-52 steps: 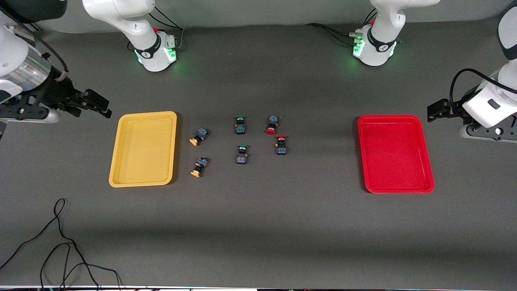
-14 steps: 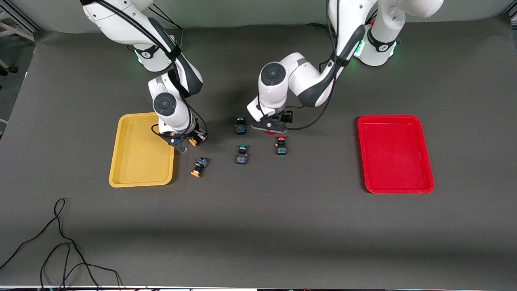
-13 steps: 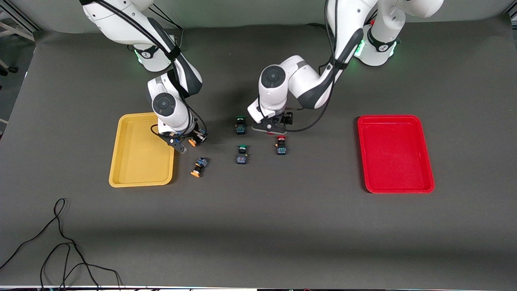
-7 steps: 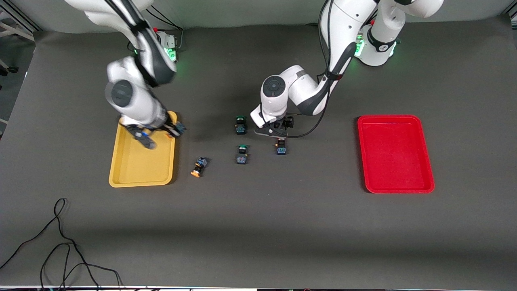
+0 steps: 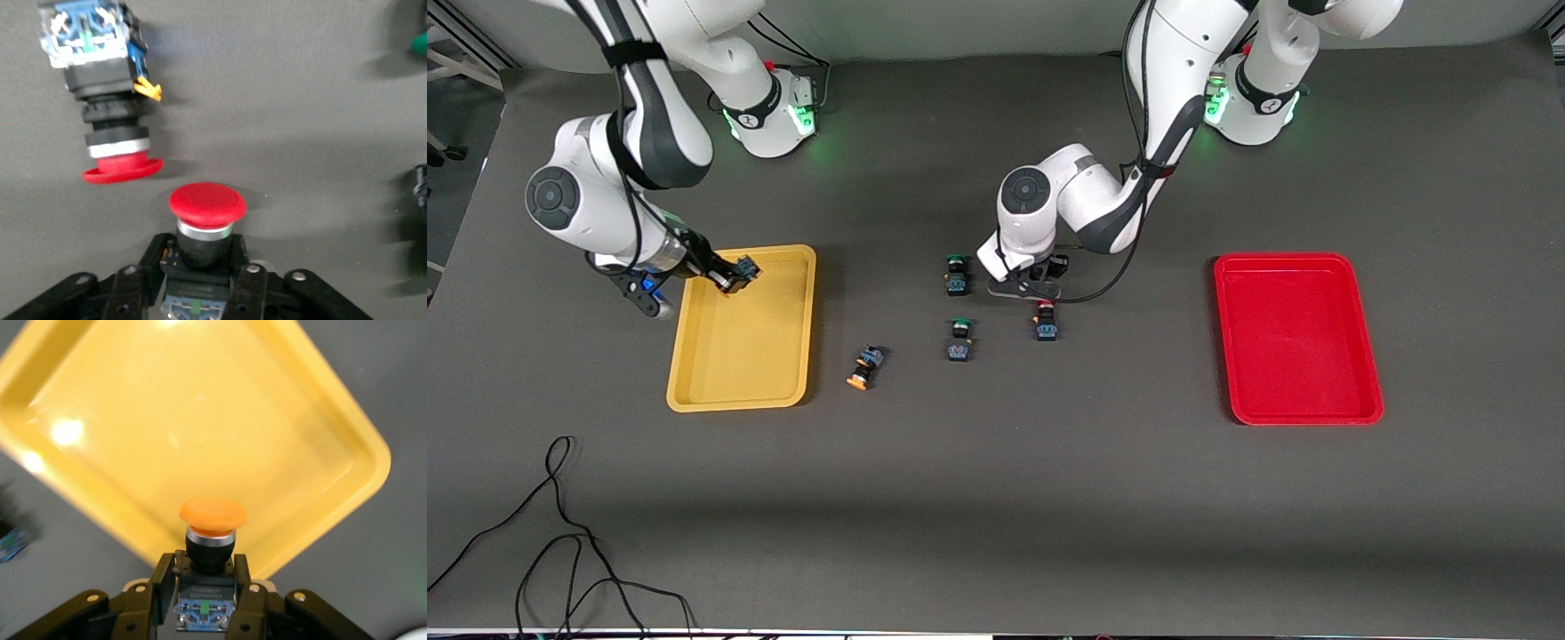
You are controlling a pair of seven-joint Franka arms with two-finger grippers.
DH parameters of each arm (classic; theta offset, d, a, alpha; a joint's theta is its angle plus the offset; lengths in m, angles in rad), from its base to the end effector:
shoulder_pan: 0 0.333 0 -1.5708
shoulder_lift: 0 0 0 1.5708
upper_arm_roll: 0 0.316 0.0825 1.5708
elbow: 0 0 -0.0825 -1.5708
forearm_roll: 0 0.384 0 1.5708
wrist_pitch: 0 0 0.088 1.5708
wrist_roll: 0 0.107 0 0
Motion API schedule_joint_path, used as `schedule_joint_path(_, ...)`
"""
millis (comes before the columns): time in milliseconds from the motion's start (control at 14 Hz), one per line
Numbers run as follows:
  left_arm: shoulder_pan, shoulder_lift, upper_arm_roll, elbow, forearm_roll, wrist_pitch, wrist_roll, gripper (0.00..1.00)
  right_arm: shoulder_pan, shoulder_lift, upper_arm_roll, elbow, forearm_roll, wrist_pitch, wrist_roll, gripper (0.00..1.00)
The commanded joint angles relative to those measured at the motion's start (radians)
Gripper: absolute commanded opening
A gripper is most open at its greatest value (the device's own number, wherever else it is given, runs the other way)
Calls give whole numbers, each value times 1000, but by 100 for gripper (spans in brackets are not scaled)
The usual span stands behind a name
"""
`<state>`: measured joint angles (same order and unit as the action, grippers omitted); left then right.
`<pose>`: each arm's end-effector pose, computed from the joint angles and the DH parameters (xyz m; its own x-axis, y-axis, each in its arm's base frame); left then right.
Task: Place red and yellow buttons in trays
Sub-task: 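Place the yellow button in the yellow tray while the left gripper lifts the red button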
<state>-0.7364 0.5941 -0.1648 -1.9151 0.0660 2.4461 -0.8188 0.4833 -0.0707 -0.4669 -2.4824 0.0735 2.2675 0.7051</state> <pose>0.3880 -0.4849 0.1799 0.9913 -0.1084 -0.0744 -0.1089 -0.9941 -0.0028 0.4489 0.0107 0.3011 0.7278 -0.6646 -0.1691 -0.6690 -0.7423 0.0385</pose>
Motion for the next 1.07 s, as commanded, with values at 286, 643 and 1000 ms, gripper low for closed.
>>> schedule_joint_path(286,84,-141,7,237,-132,-407,-40,11,17,160,-50,-108,31,280,-102,26)
schedule_joint_path(643,248,-263,16,265,-190,-586,-37,11,18,183,-49,-108,78,288,-122,100)
schedule_joint_path(1000,516,-368,16,171,-132,-713,181,11,21,144,-42,-96,84,270,-121,100)
